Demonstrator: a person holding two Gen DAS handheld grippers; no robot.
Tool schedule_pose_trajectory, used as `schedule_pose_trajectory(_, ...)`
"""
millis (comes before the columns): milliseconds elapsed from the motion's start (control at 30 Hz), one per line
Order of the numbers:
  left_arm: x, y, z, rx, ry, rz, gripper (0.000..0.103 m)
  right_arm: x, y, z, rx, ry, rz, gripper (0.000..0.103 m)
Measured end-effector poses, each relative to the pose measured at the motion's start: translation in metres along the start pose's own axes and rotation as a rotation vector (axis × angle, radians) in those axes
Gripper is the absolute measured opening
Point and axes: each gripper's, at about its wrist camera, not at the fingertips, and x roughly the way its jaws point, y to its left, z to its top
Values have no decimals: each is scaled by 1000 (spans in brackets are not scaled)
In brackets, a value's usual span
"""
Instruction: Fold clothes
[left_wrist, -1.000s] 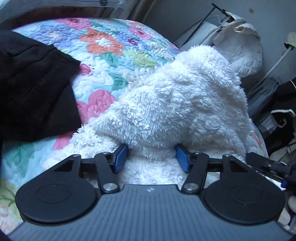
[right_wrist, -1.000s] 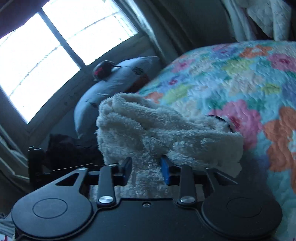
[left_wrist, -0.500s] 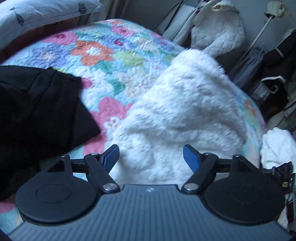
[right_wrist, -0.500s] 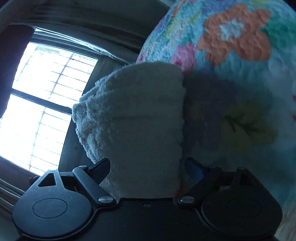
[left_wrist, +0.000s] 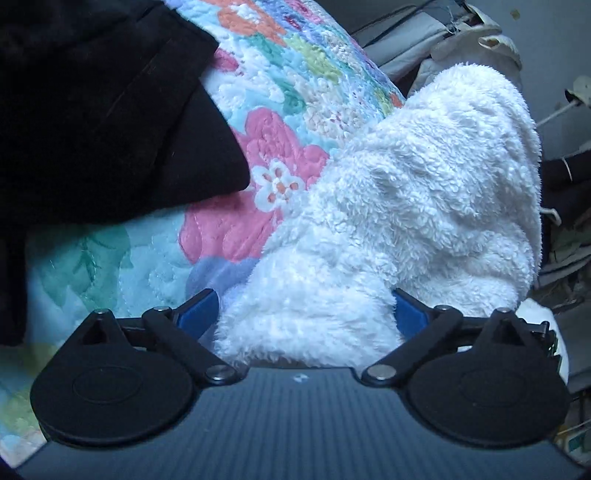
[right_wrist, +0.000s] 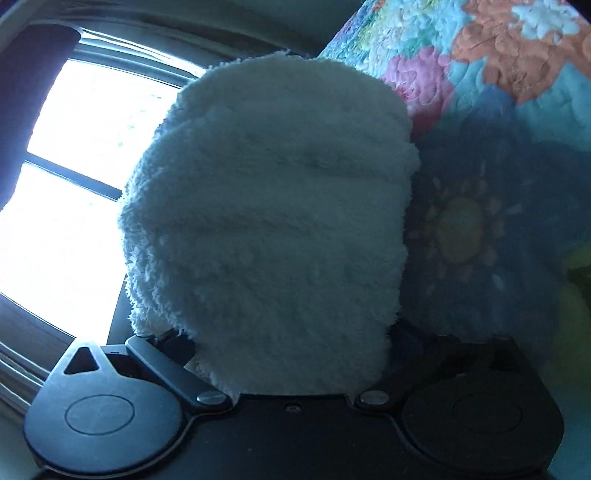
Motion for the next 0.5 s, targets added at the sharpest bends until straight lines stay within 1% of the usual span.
schedule_pose_trajectory(33, 2, 0, -2, 2, -26, -11, 90, 6, 2, 2, 1, -12, 16, 103)
schedule_pose_trajectory(67, 1, -7, -4, 33, -61, -18, 75, 11, 7, 4, -9, -35, 24, 93)
schedule_pose_trajectory(100, 0, -18, -6, 74, -88, -5, 53, 14, 14, 7, -25, -63, 29, 84)
schedule_pose_trajectory(133, 0, -31, -8, 115, -108, 25, 52, 15, 24, 10, -51, -81, 22, 81)
schedule_pose_trajectory(167, 1, -48, -9, 174, -123, 55, 50, 12, 33, 14, -76, -88, 17, 73)
schedule_pose_trajectory(200, 3, -64, -11, 227, -127, 71, 46, 8, 43, 19, -100, -93, 14, 68)
schedule_pose_trajectory(233, 5, -78, -13, 252, -124, 66, 44, 4, 52, 23, -123, -98, 12, 67)
schedule_pose_trajectory(300, 10, -109, -18, 296, -117, 28, 42, -15, 69, 36, -186, -121, 10, 65)
schedule_pose_trajectory(367, 18, -149, -25, 364, -113, -18, 42, -41, 85, 48, -255, -163, 1, 65)
schedule_pose_trajectory(500, 49, -239, -38, 484, -96, -164, 42, -122, 100, 76, -297, -306, -28, 65)
